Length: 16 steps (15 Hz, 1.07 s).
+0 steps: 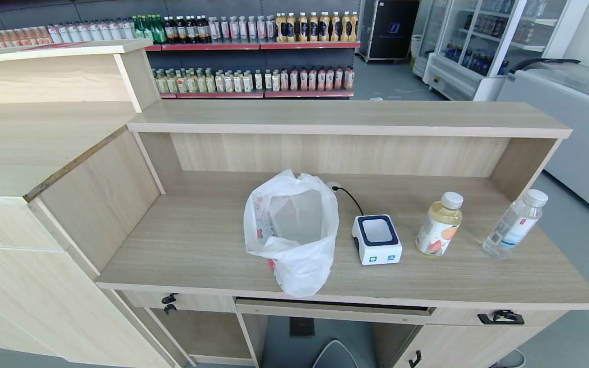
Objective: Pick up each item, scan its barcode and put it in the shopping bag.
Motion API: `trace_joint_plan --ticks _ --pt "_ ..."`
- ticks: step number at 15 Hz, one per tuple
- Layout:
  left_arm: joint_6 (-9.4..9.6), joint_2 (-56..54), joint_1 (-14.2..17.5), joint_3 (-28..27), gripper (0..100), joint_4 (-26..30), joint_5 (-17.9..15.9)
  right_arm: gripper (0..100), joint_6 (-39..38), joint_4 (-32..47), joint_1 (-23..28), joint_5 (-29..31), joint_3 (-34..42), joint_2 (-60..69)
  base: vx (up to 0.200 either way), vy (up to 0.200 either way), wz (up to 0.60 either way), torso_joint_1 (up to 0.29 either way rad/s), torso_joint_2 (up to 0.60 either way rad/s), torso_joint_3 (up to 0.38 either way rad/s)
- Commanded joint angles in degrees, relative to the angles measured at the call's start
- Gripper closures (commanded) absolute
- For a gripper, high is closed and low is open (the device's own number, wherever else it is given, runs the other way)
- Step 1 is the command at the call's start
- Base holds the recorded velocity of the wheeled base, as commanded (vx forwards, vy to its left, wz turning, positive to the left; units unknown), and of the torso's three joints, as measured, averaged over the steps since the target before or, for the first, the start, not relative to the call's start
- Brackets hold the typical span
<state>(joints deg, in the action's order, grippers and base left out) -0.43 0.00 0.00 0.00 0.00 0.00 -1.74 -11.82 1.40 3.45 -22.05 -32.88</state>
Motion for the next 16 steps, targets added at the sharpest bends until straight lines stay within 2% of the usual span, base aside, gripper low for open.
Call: trace_joint_plan --ticks 1,4,6,8,10,16 --pt "-0.01 0.0 0.0 0.0 0 0.0 0.0 0 4.38 -19.11 5.28 -2.92 -15.56 -38.14 0.0 0.0 0.0 0.0 0.0 0.0" --pt "-0.01 0.0 0.0 0.0 0 0.0 0.0 0 4.38 -36.95 8.44 -3.71 -14.6 -57.39 0.0 0.0 0.0 0.0 0.0 0.0" --pt "-0.01 0.0 0.0 0.0 0 0.0 0.0 0 4.38 -46.71 9.67 -3.27 -12.22 -65.12 0.0 0.0 0.0 0.0 0.0 0.0" --pt "-0.01 0.0 0.0 0.0 0 0.0 0.0 0 4.91 -49.87 10.11 -2.4 -8.8 -68.9 0.0 0.0 0.0 0.0 0.0 0.0" --pt "-0.01 0.0 0.0 0.0 0 0.0 0.09 0 6.05 -56.73 9.67 -2.48 -4.67 -75.14 0.0 0.0 0.0 0.0 0.0 0.0" --pt "-0.01 0.0 0.0 0.0 0 0.0 0.0 0 5.7 -62.79 5.54 -2.48 -5.63 -82.79 0.0 0.0 0.0 0.0 0.0 0.0"
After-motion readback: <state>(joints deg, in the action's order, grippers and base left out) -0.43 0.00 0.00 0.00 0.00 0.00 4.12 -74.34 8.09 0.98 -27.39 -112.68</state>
